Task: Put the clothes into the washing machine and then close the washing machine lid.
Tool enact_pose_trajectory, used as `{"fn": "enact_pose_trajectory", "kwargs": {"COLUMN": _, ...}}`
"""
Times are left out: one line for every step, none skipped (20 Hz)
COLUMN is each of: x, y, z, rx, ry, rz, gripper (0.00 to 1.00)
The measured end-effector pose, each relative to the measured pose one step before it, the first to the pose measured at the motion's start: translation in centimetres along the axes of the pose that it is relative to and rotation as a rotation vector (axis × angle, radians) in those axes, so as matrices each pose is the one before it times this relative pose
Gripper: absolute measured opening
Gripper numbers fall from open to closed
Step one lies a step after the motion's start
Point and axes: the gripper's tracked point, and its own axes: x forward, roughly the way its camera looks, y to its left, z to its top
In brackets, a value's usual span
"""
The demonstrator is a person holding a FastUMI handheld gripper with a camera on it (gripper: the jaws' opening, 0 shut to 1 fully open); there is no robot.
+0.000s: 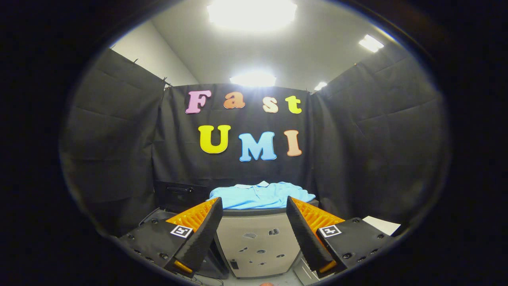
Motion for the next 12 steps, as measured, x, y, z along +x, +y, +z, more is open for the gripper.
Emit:
{"fn": "enact_pose_trajectory", "kwargs": {"x": 0.546, "y": -0.004, "z": 0.303, "rx": 0.00476, "ry": -0.00227, "rz": 0.00692, "gripper": 0.99}}
{"fn": "enact_pose_trajectory", "kwargs": {"x": 0.723, "y": 0.135, "z": 0.458, "rx": 0.00522, "ry": -0.00364, "rz": 0.00920, "gripper": 0.99}}
{"fn": "enact_pose_trajectory", "kwargs": {"x": 0.680, "y": 0.079, "z": 0.367, "rx": 0.00406, "ry": 0.00205, "rz": 0.00981, "gripper": 0.99}}
{"fn": "enact_pose_trajectory", "kwargs": {"x": 0.738, "y": 0.028, "z": 0.085, "rx": 0.00439, "ry": 0.00441, "rz": 0.01096, "gripper": 0.99}}
{"fn": "enact_pose_trajectory", "kwargs": {"x": 0.744, "y": 0.022, "z": 0.230, "rx": 0.00245, "ry": 0.00592, "rz": 0.00572, "gripper": 0.99}}
{"fn": "enact_pose_trajectory", "kwargs": {"x": 0.607, "y": -0.304, "z": 0.117, "rx": -0.00004, "ry": 0.00551, "rz": -0.00367, "gripper": 0.99}}
{"fn": "enact_pose_trajectory", "kwargs": {"x": 0.782, "y": -0.078, "z": 0.239, "rx": -0.00026, "ry": 0.00276, "rz": 0.00037, "gripper": 0.99}}
{"fn": "enact_pose_trajectory", "kwargs": {"x": 0.761, "y": 0.013, "z": 0.155, "rx": 0.00267, "ry": 0.00447, "rz": 0.00428, "gripper": 0.99}}
{"fn": "enact_pose_trajectory", "kwargs": {"x": 0.670, "y": 0.111, "z": -0.141, "rx": 0.00391, "ry": 0.01010, "rz": 0.00533, "gripper": 0.99}}
{"fn": "enact_pose_trajectory", "kwargs": {"x": 0.797, "y": 0.017, "z": 0.018, "rx": 0.00526, "ry": 0.01237, "rz": 0.00498, "gripper": 0.99}}
{"fn": "enact_pose_trajectory", "kwargs": {"x": 0.774, "y": -0.097, "z": 0.039, "rx": 0.00370, "ry": 0.01138, "rz": 0.00544, "gripper": 0.99}}
{"fn": "enact_pose_trajectory", "kwargs": {"x": 0.837, "y": -0.033, "z": 0.063, "rx": 0.00259, "ry": 0.01001, "rz": 0.00617, "gripper": 0.99}}
